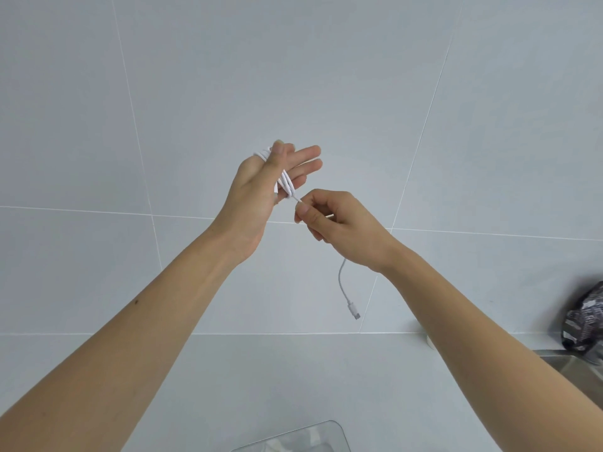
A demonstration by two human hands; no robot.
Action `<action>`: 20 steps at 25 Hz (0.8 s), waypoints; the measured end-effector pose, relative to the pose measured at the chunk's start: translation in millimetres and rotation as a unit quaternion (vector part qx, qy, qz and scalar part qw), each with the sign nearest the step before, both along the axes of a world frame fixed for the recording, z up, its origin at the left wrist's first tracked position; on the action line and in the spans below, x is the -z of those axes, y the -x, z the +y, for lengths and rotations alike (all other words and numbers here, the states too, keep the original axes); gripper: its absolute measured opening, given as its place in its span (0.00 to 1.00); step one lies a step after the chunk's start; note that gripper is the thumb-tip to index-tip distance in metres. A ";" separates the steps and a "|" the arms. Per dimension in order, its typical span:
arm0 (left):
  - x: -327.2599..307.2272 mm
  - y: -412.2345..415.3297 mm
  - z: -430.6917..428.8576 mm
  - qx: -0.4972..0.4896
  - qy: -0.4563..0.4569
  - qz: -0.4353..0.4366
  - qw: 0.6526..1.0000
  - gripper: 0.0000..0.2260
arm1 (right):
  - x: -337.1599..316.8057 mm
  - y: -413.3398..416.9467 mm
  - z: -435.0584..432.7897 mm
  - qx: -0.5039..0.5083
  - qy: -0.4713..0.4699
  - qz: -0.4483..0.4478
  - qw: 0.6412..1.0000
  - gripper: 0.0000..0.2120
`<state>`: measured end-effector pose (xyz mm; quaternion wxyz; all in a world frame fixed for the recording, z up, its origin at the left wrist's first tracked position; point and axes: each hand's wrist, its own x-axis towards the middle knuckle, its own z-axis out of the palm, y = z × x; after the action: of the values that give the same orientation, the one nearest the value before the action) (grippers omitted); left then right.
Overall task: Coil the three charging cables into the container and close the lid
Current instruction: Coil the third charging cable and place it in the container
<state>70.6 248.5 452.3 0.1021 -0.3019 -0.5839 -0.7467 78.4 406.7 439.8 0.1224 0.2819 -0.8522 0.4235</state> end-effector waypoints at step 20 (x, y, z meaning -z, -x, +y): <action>18.2 -15.2 -11.2 0.176 0.255 -0.094 0.946 0.46 | -28.4 -19.1 7.1 -0.038 0.064 0.066 0.995 0.11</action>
<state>85.8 237.3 434.1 -0.1665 -0.3445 -0.6990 -0.6042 97.5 413.8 468.2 0.1798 0.3334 -0.8021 0.4616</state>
